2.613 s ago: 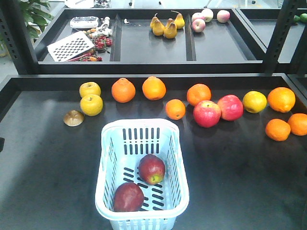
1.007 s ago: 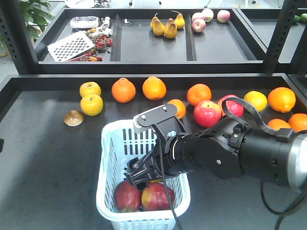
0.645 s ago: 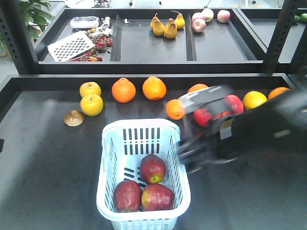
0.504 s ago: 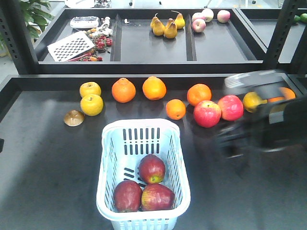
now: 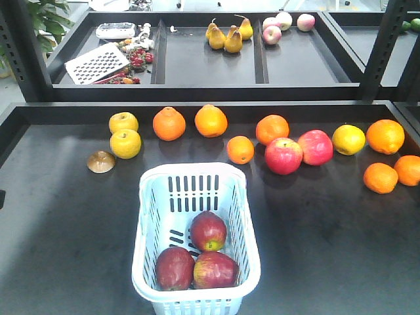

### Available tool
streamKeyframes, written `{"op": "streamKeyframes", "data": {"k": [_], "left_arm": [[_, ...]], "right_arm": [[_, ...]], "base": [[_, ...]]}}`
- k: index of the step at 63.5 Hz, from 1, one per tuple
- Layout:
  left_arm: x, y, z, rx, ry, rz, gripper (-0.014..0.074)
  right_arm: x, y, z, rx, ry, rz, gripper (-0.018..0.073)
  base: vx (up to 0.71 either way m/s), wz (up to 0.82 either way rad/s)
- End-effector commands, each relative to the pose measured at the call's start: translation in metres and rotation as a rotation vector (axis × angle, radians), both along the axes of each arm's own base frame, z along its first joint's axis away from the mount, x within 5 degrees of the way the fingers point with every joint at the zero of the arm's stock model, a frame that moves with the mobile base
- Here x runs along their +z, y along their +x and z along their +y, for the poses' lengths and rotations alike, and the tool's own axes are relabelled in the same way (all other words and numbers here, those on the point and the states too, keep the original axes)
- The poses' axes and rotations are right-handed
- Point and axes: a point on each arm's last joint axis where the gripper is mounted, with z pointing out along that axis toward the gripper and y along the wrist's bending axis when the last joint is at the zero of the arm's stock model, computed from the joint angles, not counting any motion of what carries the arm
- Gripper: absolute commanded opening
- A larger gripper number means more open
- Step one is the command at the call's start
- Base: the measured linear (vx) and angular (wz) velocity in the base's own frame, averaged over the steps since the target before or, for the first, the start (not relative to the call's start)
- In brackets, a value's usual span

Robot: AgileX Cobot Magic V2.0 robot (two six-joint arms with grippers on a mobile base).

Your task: Pick three apples into basket with both arms

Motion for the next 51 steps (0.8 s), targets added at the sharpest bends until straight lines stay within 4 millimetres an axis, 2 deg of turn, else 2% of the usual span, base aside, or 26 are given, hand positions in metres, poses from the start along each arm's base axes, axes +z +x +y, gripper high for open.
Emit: {"op": "streamKeyframes", "data": {"k": [1,9,18,33,42,51], "left_arm": [[0.0124,0.0015,-0.0012,-0.014,-0.024,-0.077,0.0589],[0.0124,0.0015,-0.0012,-0.014,-0.024,-0.077,0.0589],[0.0124,0.0015,-0.0012,-0.014,-0.024,-0.077,0.0589],[0.0124,0.0015,-0.0012,-0.014,-0.024,-0.077,0.0589],[0.0123,0.0015,-0.0012,-0.014,-0.024,-0.077,0.0555],[0.0123,0.0015,-0.0012,-0.014,-0.024,-0.077,0.042]], "right_arm": [[0.0134,-0.0096,-0.001,0.005,-0.007,-0.074,0.0635],[0.017,-0.0188,-0.0009,0.006,-0.003,-0.097,0.0632],[0.0173,-0.0193,-0.0009,0.006,-0.002,-0.099,0.0624],[0.0173,-0.0192,-0.0011,0.005,-0.004,-0.1,0.0554],[0.0173,-0.0193,-0.0025,0.0,-0.022,-0.099,0.047],[0.0174,-0.0192,-0.003,-0.001,-0.028,-0.1,0.0313]], "base": [[0.0,0.0],[0.0,0.0],[0.0,0.0],[0.0,0.0],[0.0,0.0],[0.0,0.0]]}}
